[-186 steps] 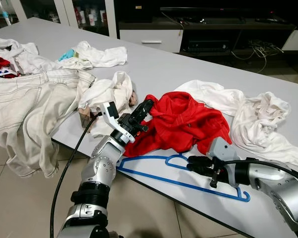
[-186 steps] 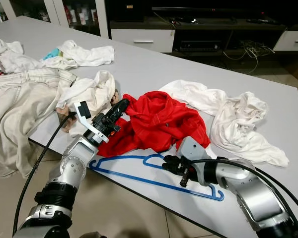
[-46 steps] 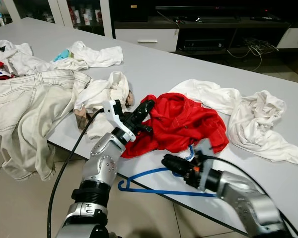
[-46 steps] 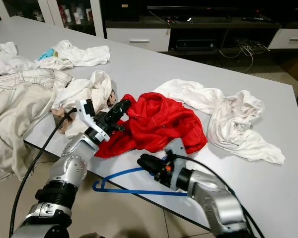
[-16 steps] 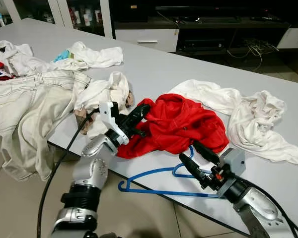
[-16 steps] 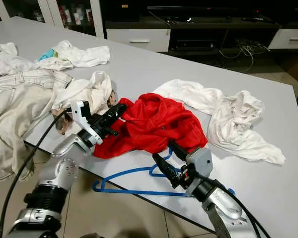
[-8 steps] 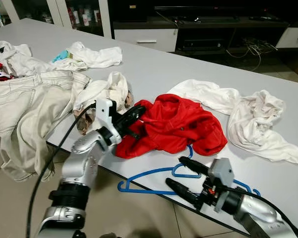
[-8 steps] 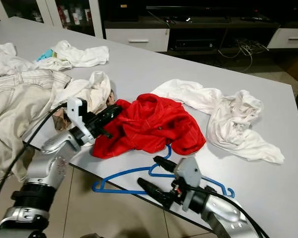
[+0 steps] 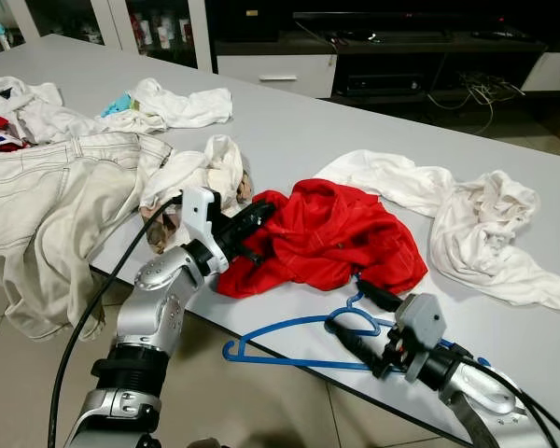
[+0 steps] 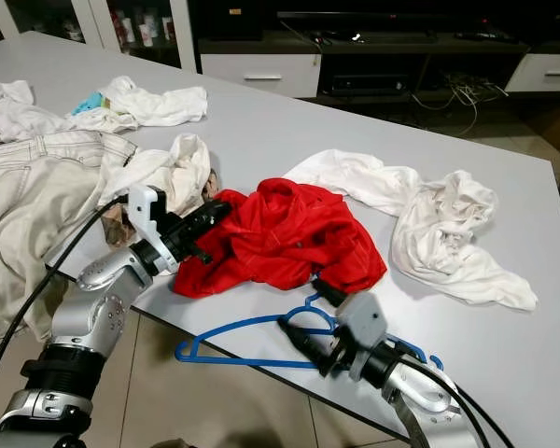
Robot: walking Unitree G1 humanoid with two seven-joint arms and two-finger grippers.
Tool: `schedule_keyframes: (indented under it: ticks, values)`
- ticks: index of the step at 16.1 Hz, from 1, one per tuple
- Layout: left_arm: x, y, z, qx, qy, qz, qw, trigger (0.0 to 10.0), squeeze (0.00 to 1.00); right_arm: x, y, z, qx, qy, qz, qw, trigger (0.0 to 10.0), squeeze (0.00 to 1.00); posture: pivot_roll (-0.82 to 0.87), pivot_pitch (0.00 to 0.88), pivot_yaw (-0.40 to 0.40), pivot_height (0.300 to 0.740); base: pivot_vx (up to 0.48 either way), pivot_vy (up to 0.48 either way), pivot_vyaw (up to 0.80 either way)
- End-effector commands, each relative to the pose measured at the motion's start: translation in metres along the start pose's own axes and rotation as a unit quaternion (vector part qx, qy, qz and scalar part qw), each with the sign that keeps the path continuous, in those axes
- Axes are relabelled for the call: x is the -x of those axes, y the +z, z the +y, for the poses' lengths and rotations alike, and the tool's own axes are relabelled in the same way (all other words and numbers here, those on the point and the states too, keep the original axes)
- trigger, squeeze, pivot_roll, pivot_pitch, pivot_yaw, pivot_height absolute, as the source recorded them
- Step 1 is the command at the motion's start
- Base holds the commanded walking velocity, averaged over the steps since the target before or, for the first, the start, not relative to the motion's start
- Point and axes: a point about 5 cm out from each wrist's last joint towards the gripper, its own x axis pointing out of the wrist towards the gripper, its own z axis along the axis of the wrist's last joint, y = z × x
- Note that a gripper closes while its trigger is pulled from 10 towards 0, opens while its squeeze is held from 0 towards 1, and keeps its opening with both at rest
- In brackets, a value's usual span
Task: Hang hanger
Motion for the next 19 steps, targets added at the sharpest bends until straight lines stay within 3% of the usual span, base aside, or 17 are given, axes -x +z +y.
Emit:
schedule_keyframes:
  ticks: [1,5,12,15,19]
  values:
    - [0.000,-0.002,-0.001,-0.005,0.002,0.004,1.000,10.0,0.00,0.000,0.000,-0.004,-0.009,-0.013,-0.005,1.000,10.0,0.00,-0.05,0.000,0.009,0.740,0.000,0.000,0.00]
    - [0.005,-0.017,-0.005,0.007,0.010,0.016,1.000,10.0,0.00,-0.010,0.003,-0.003,-0.005,-0.037,-0.017,0.999,10.0,0.00,-0.06,0.000,0.007,0.740,0.000,0.000,0.00]
    - [0.003,-0.020,-0.008,0.002,0.009,0.020,1.000,10.0,0.00,-0.033,0.012,0.000,0.051,0.021,0.060,0.997,10.0,0.00,-0.06,0.000,0.001,0.740,0.000,0.000,0.00]
    - [0.003,-0.019,-0.007,-0.001,0.011,0.018,1.000,10.0,0.00,-0.033,0.000,0.007,0.005,0.055,0.119,0.991,10.0,0.00,-0.05,0.000,-0.002,0.740,0.000,0.000,0.00]
    - [0.003,-0.018,-0.007,-0.001,0.010,0.017,1.000,10.0,0.00,-0.029,-0.002,0.008,-0.028,0.061,0.125,0.990,10.0,0.00,-0.05,0.000,-0.001,0.740,0.000,0.000,0.00]
